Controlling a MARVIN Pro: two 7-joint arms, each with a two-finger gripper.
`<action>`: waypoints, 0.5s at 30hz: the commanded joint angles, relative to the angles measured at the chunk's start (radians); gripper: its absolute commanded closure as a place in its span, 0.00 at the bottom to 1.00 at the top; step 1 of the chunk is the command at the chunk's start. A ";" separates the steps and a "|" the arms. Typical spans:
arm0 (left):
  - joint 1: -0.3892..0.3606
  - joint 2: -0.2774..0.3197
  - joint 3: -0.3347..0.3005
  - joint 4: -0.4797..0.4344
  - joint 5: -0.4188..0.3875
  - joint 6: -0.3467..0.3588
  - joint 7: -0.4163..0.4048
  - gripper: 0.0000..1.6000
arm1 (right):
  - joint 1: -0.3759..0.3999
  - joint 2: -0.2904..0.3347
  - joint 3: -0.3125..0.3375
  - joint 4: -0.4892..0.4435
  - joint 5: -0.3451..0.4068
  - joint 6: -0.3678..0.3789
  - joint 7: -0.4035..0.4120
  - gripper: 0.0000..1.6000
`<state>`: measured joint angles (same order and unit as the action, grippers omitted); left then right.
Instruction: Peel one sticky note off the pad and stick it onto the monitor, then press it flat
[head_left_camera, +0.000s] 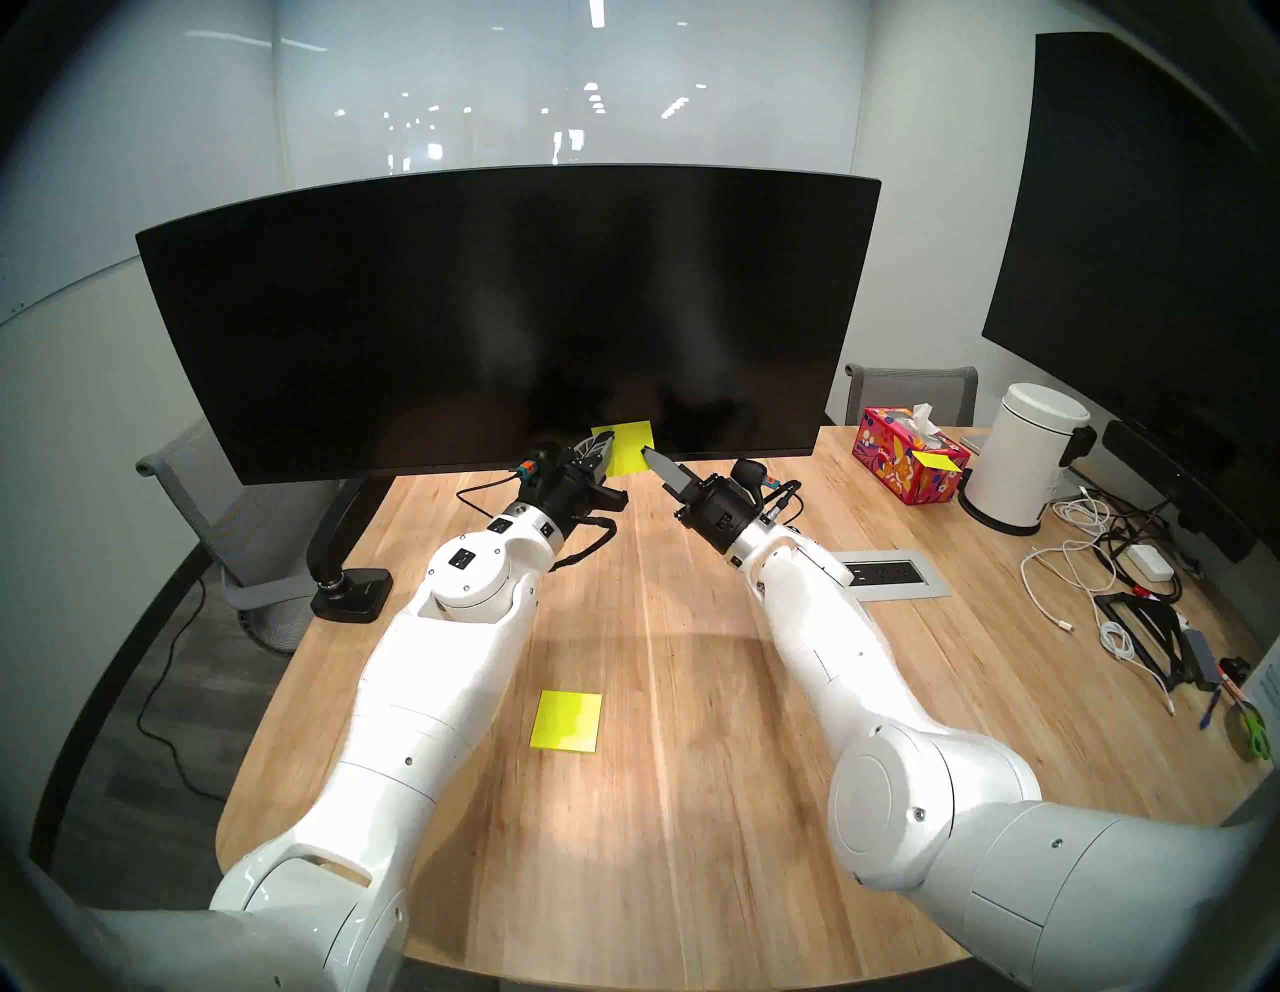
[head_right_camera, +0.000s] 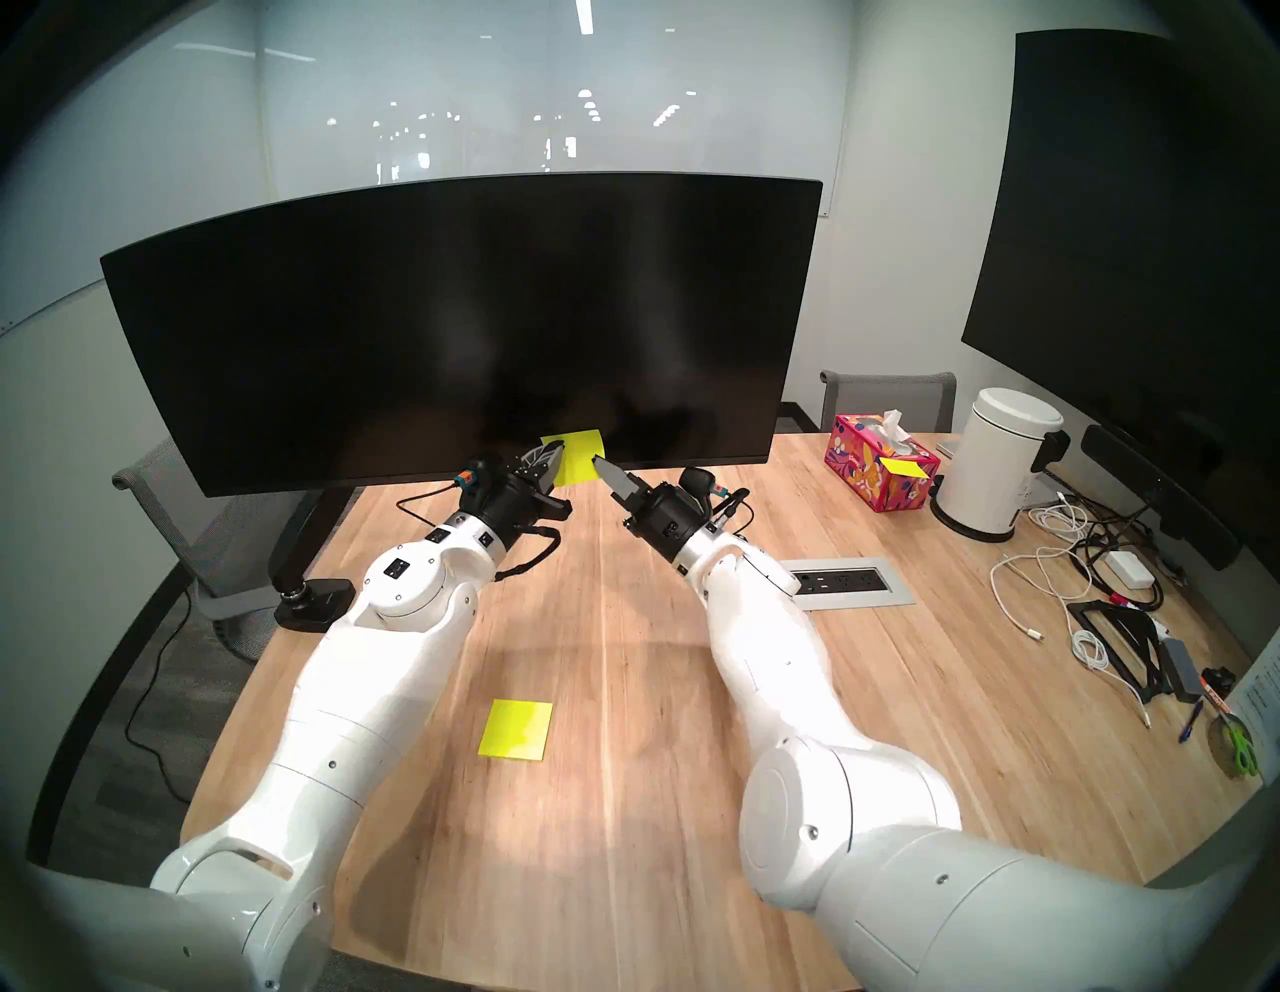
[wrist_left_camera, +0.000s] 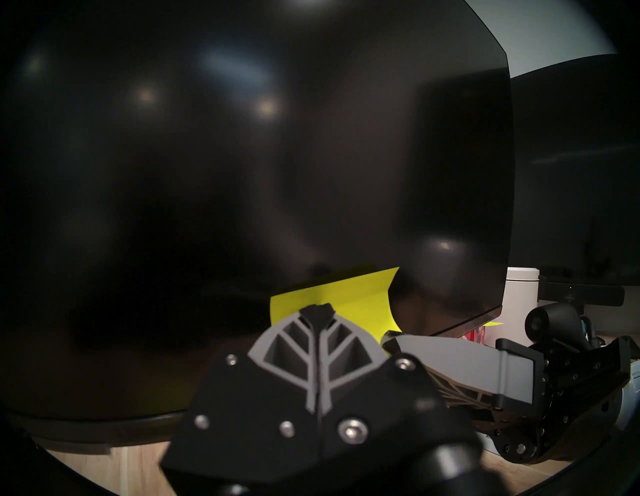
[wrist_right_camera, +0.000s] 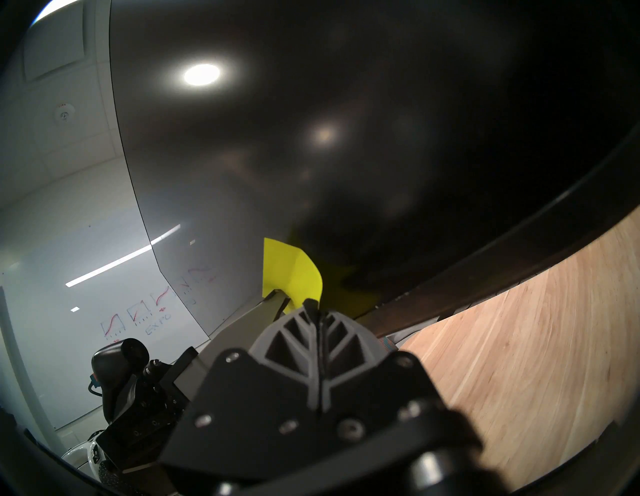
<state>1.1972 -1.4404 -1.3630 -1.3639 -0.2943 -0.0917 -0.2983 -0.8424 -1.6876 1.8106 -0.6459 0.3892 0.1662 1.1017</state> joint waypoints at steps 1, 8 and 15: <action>-0.028 -0.010 -0.007 -0.031 -0.005 -0.007 0.005 1.00 | 0.018 -0.003 0.001 -0.018 0.004 0.001 0.002 1.00; -0.034 -0.012 -0.012 -0.030 -0.008 -0.006 0.007 1.00 | 0.018 -0.003 0.001 -0.018 0.004 0.001 0.002 1.00; -0.036 -0.014 -0.016 -0.030 -0.013 -0.007 0.009 1.00 | 0.018 -0.003 0.001 -0.018 0.004 0.001 0.002 1.00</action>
<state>1.1934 -1.4461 -1.3709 -1.3664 -0.3017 -0.0909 -0.2915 -0.8423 -1.6876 1.8106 -0.6459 0.3892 0.1660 1.1018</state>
